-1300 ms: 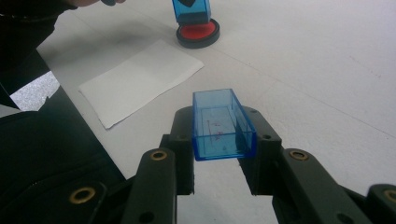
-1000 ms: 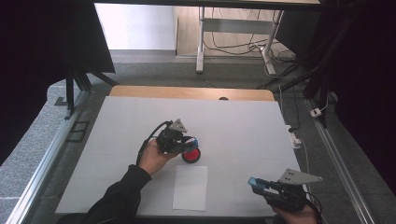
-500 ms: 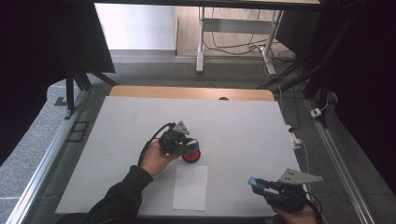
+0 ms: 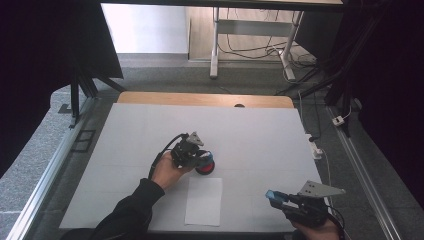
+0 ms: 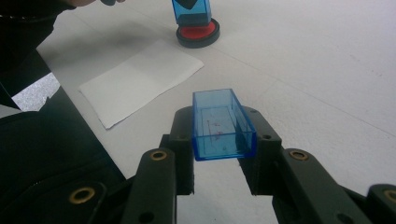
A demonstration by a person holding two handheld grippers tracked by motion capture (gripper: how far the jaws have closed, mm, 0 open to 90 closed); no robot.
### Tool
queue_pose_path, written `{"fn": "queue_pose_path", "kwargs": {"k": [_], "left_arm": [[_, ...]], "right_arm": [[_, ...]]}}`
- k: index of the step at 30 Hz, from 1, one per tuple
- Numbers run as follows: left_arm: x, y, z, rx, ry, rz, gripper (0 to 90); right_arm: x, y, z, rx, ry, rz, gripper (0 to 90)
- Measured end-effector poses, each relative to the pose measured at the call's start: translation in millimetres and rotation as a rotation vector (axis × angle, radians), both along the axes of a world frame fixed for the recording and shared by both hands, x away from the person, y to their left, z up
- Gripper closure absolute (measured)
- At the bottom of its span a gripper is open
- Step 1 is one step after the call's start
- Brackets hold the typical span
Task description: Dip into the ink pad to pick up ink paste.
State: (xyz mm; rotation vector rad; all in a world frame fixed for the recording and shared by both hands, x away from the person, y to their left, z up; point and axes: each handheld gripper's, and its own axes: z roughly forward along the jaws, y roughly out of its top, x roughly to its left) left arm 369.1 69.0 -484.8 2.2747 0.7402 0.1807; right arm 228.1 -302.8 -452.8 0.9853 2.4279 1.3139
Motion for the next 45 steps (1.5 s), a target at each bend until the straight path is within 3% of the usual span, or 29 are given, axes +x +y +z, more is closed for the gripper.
{"fn": "queue_pose_path", "kwargs": {"k": [14, 19, 27, 36, 45], "left_arm": [[0.4, -2.6, -7.2, 0.016, 0.003, -0.001, 70.0], [1.4, -2.2, -7.5, 0.011, 0.022, 0.009, 70.1], [-0.4, -6.2, -6.1, 0.044, 0.013, 0.01, 70.3], [3.8, -1.9, -7.4, 0.016, 0.051, 0.016, 70.5], [-2.9, -8.2, -6.2, 0.064, 0.001, 0.012, 70.5]], "right_arm": [[-0.2, 0.1, 0.0, 0.0, 0.0, 0.003, 68.7], [-0.2, 0.1, 0.0, 0.0, 0.0, 0.002, 68.7], [-0.2, 0.8, -0.2, 0.001, 0.0, 0.005, 68.7], [-0.5, 0.7, -0.1, -0.002, -0.002, 0.002, 68.7], [-0.5, 0.8, -0.1, -0.003, -0.001, 0.001, 68.7]]}}
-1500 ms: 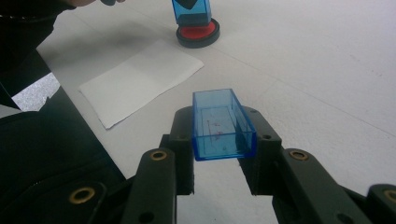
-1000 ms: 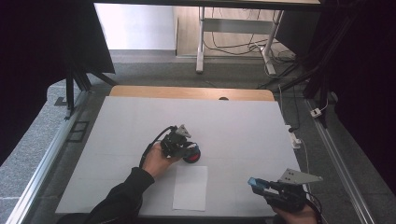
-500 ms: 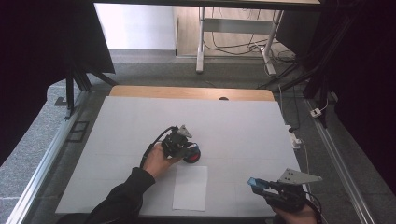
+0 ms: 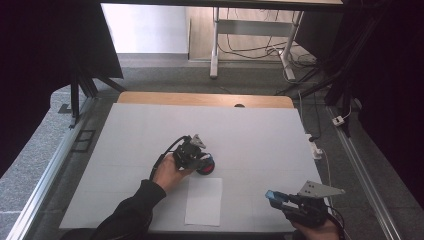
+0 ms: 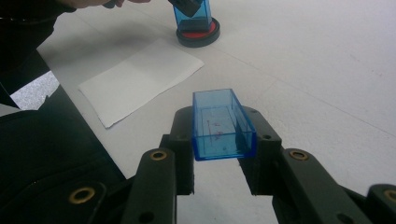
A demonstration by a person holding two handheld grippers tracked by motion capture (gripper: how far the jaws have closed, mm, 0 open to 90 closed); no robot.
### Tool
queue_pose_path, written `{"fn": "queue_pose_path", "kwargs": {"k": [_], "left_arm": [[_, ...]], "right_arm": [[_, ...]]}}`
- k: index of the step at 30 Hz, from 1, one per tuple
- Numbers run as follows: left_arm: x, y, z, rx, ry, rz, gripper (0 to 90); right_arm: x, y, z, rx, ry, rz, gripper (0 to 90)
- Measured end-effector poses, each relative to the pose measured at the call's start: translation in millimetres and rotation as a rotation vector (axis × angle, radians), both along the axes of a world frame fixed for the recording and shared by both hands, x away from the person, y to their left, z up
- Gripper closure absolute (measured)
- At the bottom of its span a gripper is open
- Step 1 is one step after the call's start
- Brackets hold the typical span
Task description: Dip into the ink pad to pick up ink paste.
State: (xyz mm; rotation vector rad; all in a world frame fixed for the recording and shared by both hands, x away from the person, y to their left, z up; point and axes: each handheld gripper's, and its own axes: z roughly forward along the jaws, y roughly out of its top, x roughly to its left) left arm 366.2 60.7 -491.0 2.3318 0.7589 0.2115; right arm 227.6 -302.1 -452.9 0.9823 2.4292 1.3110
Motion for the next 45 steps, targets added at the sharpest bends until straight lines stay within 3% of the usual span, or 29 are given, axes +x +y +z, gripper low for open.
{"fn": "queue_pose_path", "kwargs": {"k": [5, 19, 34, 45], "left_arm": [[-3.5, -3.7, 1.0, 0.032, -0.025, -0.002, 70.5], [7.3, 10.2, -3.9, -0.078, 0.061, 0.013, 70.4], [1.0, 3.9, -1.1, -0.028, -0.008, -0.016, 69.9], [-3.3, 4.8, 6.1, -0.06, -0.021, -0.032, 69.8]], "right_arm": [[0.1, 0.2, -0.1, 0.001, 0.001, 0.001, 68.7], [0.0, 0.2, -0.1, 0.001, 0.001, 0.002, 68.7], [-0.2, -0.7, 0.1, 0.006, -0.002, 0.004, 68.6], [-0.1, -0.8, 0.1, 0.008, 0.0, 0.005, 68.7]]}}
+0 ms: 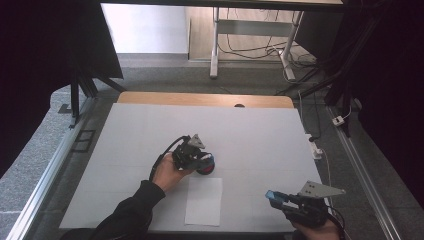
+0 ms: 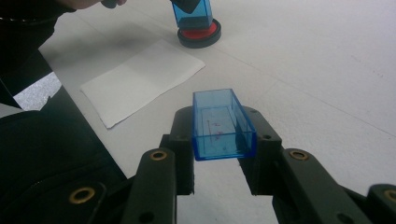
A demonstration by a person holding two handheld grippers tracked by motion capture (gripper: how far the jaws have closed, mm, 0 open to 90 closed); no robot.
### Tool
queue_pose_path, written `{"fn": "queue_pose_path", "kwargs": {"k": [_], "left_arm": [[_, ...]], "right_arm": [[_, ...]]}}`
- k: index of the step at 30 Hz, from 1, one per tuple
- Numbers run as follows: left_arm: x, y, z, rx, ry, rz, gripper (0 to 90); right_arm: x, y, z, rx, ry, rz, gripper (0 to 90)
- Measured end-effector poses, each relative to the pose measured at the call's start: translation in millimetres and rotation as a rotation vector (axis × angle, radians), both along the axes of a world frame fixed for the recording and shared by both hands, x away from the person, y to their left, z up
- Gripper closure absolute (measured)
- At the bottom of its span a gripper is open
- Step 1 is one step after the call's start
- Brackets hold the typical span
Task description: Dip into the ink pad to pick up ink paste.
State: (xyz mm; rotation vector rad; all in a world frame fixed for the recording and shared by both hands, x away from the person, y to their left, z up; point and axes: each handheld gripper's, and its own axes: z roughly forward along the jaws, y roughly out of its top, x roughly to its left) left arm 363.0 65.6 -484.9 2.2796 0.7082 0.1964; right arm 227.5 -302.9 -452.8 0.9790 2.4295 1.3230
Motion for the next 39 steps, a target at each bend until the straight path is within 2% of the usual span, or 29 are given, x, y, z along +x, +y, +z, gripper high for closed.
{"fn": "queue_pose_path", "kwargs": {"k": [13, 17, 24, 39], "left_arm": [[-6.9, 11.9, 13.6, -0.067, 0.004, -0.01, 69.7], [-10.4, 14.6, 17.6, -0.086, 0.006, -0.016, 69.7], [-15.5, 19.2, 25.4, -0.111, 0.009, -0.031, 69.7], [-34.3, 27.7, 40.7, -0.141, 0.011, -0.067, 69.8]], "right_arm": [[-0.6, 1.2, 0.0, -0.012, -0.006, 0.004, 68.7], [-1.2, 2.7, 0.1, -0.031, -0.01, 0.008, 68.7], [-0.7, 1.7, 0.0, -0.017, -0.008, 0.001, 68.7], [-0.8, 1.2, 0.3, -0.014, -0.008, -0.002, 68.7]]}}
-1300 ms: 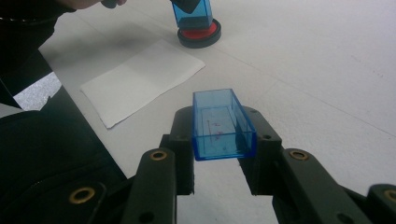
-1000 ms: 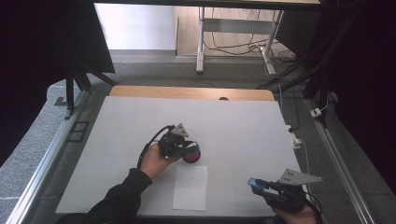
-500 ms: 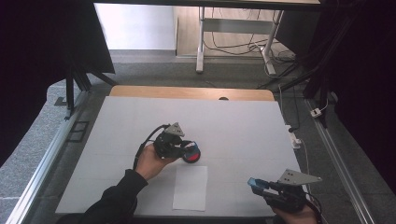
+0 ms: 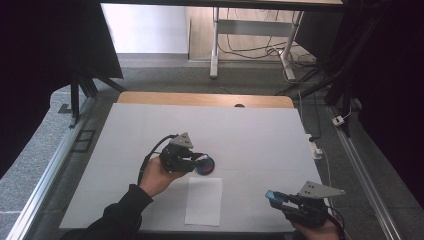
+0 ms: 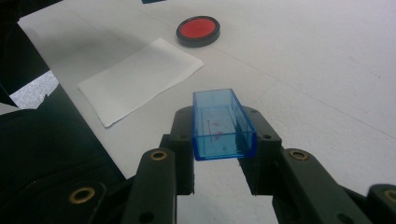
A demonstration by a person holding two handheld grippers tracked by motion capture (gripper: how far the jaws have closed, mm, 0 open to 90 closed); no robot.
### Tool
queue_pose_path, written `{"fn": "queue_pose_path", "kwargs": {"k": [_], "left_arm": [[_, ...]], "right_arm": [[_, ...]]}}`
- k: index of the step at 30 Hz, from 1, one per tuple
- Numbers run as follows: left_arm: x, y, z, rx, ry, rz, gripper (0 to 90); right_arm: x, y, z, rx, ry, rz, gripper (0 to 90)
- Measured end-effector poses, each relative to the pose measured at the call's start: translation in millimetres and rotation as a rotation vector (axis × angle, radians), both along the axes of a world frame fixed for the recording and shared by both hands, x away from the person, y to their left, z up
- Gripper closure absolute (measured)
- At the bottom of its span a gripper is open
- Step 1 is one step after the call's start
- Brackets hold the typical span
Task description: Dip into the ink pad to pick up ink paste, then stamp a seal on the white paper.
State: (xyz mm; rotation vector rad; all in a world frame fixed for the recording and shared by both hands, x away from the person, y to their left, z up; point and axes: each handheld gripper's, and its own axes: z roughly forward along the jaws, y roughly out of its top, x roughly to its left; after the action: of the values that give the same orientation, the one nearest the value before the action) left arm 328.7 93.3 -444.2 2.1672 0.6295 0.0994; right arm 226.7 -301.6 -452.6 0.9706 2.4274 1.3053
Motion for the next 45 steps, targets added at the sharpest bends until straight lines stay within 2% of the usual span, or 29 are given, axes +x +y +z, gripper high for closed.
{"fn": "queue_pose_path", "kwargs": {"k": [7, 20, 27, 35, 45], "left_arm": [[-9.8, 5.8, 5.7, -0.025, 0.002, -0.012, 69.8], [-27.9, 8.1, 7.3, -0.042, 0.012, -0.043, 69.7], [-36.6, 4.5, 7.0, -0.037, 0.016, -0.067, 69.7], [-43.9, 0.0, 3.7, -0.031, 0.018, -0.08, 69.8], [-46.7, -3.4, -8.4, -0.014, 0.042, -0.08, 69.7]], "right_arm": [[0.0, 0.0, 0.0, 0.001, 0.0, 0.0, 68.7], [-0.4, 0.4, 0.2, -0.001, -0.001, 0.009, 68.7], [-0.6, 0.2, 0.2, 0.002, 0.0, 0.013, 68.7], [-0.7, 0.3, 0.3, -0.001, 0.0, 0.015, 68.7], [-0.8, 0.3, 0.4, 0.0, 0.0, 0.016, 68.7]]}}
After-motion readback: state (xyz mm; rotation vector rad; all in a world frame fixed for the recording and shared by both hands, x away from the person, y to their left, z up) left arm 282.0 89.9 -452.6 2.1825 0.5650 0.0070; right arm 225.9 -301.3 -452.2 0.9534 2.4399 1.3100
